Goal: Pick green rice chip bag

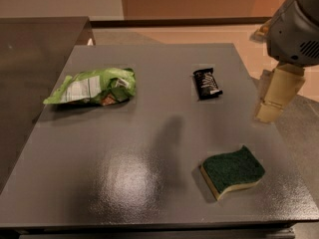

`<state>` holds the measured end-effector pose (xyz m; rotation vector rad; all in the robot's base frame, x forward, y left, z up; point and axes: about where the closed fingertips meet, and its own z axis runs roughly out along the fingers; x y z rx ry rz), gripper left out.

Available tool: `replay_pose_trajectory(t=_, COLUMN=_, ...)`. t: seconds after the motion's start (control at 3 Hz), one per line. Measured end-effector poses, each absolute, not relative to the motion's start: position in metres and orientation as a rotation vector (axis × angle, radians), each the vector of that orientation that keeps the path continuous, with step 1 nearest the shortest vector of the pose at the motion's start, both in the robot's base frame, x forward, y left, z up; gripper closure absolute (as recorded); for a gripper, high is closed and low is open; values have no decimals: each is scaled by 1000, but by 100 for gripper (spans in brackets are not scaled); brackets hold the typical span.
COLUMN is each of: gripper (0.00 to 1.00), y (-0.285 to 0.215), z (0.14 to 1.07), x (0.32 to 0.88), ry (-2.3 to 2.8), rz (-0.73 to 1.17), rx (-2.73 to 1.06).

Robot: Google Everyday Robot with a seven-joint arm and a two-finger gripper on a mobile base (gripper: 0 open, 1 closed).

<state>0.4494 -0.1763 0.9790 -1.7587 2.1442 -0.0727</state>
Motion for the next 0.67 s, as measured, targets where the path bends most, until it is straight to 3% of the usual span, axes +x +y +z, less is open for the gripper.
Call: replay_pose_trajectory(t=0.67, gripper=0, y=-87, z=969, x=494, ry=2053, rz=11, rx=-1756)
